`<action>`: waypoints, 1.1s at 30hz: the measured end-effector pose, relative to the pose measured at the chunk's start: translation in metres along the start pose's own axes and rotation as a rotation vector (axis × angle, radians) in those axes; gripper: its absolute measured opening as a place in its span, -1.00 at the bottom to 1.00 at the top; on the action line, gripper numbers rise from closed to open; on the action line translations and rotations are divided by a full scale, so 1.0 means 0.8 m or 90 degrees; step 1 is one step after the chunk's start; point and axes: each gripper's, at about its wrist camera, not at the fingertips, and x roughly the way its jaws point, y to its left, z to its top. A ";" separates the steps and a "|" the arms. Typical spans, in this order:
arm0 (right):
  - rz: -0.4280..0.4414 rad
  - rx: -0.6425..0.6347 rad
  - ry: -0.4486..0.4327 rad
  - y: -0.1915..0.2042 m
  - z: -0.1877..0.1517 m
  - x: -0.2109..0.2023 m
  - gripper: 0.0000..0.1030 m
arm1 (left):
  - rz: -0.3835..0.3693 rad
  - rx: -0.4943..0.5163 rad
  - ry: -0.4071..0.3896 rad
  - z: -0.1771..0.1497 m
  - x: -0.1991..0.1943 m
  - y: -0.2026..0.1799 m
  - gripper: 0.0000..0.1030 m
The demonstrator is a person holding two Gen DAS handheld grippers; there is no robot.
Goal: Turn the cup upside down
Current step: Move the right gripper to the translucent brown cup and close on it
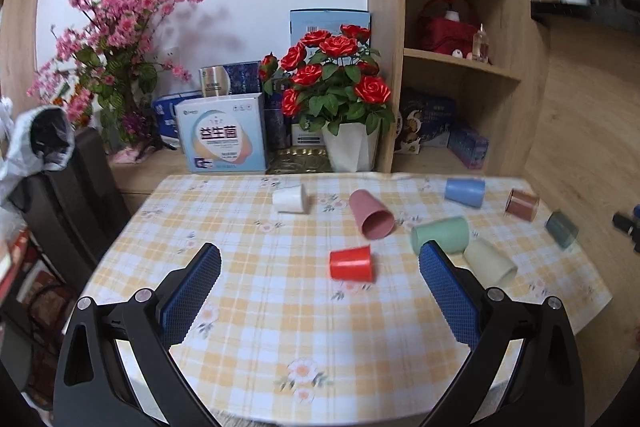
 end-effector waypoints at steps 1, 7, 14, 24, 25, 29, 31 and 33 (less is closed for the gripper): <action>0.002 -0.002 0.019 -0.013 0.003 0.018 0.70 | -0.005 -0.012 -0.008 0.005 0.010 0.004 0.88; -0.030 -0.067 0.095 -0.060 0.015 0.118 0.70 | 0.018 -0.005 -0.002 0.027 0.071 0.005 0.88; -0.040 -0.246 0.183 -0.064 0.042 0.244 0.70 | 0.024 -0.029 0.025 0.032 0.128 0.017 0.88; -0.068 -0.399 0.370 -0.071 0.072 0.461 0.70 | 0.047 -0.102 0.085 0.014 0.184 0.058 0.89; -0.072 -0.397 0.382 -0.071 0.079 0.480 0.70 | 0.050 -0.107 0.093 0.011 0.189 0.064 0.88; -0.069 -0.416 0.430 -0.067 0.083 0.528 0.70 | 0.080 -0.108 0.113 0.001 0.200 0.078 0.88; -0.070 -0.423 0.456 -0.066 0.080 0.548 0.70 | 0.089 -0.115 0.120 -0.002 0.205 0.085 0.88; -0.069 -0.415 0.473 -0.066 0.078 0.564 0.69 | 0.093 -0.122 0.124 -0.003 0.207 0.089 0.88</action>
